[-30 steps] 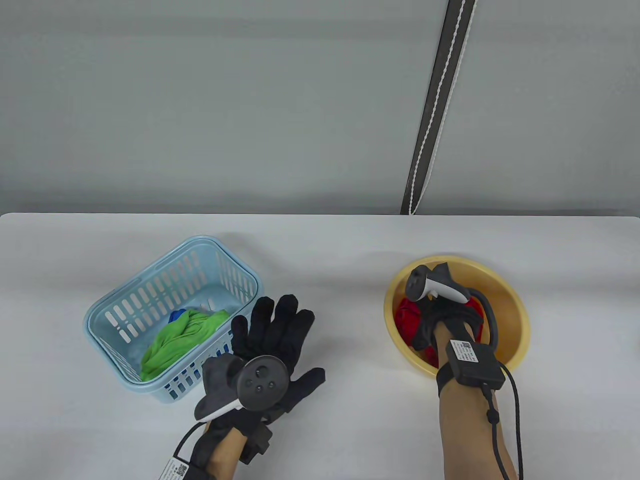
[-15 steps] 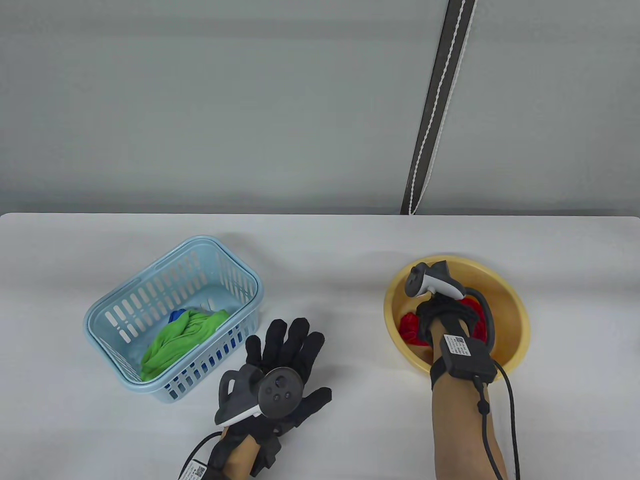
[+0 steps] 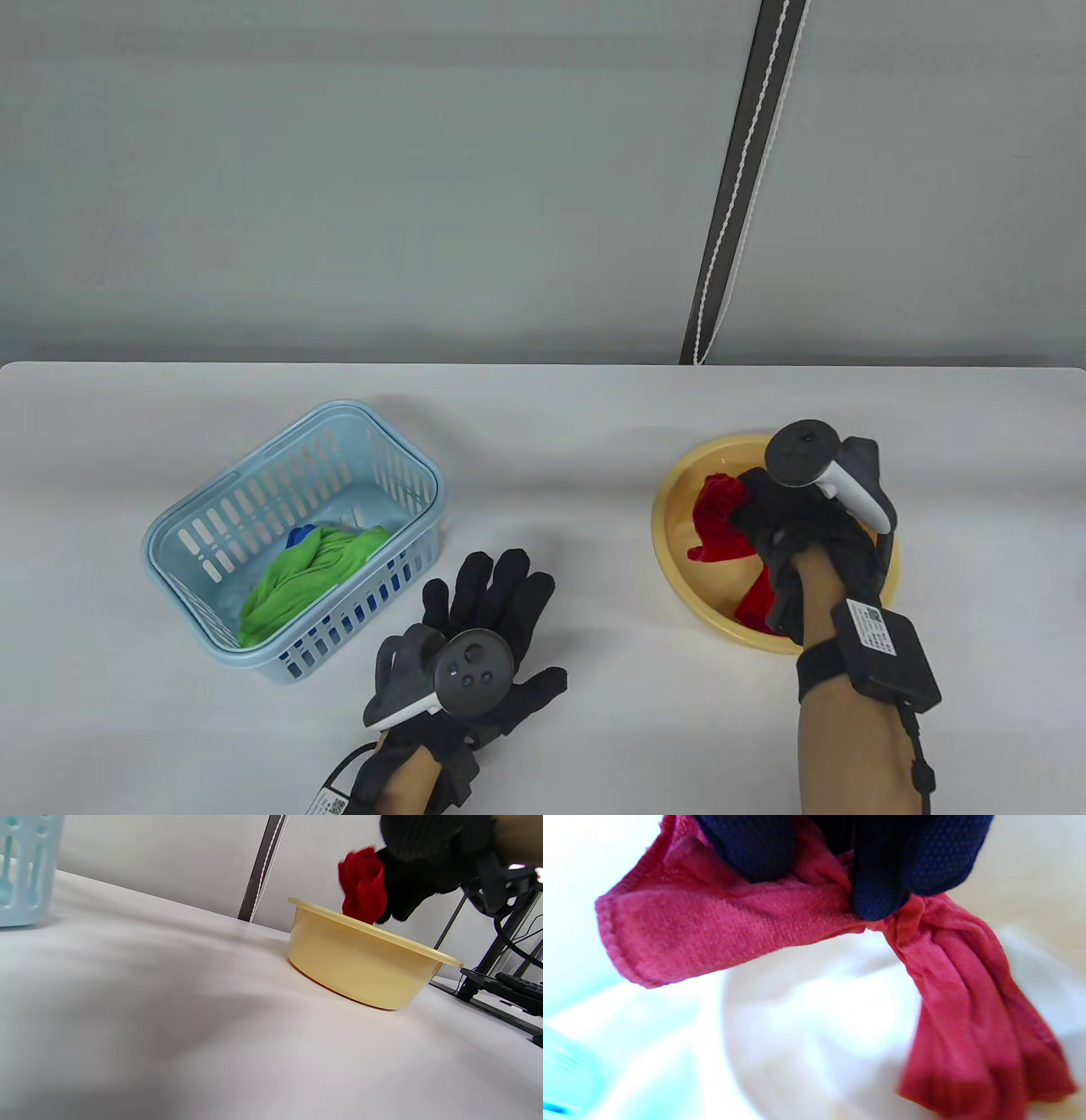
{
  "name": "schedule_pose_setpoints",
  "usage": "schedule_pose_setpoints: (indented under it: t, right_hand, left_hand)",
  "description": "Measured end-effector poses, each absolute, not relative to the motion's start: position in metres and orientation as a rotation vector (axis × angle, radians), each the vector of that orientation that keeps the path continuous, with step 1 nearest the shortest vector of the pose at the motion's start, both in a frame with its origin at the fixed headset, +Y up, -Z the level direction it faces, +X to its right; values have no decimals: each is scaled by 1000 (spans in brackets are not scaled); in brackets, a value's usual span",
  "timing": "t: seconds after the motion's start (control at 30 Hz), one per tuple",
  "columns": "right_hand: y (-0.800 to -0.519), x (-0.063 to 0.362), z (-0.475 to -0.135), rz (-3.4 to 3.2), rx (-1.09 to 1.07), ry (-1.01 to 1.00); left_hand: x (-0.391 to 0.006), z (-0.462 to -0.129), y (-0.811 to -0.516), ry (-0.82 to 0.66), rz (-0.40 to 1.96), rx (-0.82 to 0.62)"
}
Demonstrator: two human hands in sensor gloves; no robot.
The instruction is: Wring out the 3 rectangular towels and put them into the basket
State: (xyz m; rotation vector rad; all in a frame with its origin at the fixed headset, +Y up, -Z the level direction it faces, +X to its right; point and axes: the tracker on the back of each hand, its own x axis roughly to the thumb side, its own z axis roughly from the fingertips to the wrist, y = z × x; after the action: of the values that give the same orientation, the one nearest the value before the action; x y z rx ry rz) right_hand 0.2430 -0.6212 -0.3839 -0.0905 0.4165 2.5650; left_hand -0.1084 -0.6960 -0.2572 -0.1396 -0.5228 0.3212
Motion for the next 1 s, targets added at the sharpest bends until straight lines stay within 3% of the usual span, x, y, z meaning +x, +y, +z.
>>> schedule_pose_setpoints:
  t: [0.27,0.57,0.8,1.0]
  right_hand:
    - [-561,248,-335,2211,38,130]
    - [-520,219,-291,1799,255,-10]
    - [-526,172,-277,1722,317,27]
    - [-565,122,-274,1606,263,221]
  left_hand:
    - [-103,-255,-696,-556,348,-145]
    - [-94,-250,-685,-578,520,-19]
    - [-87,-241,-668,-533,721,184]
    - [-104,-239,-662,-427,871,288]
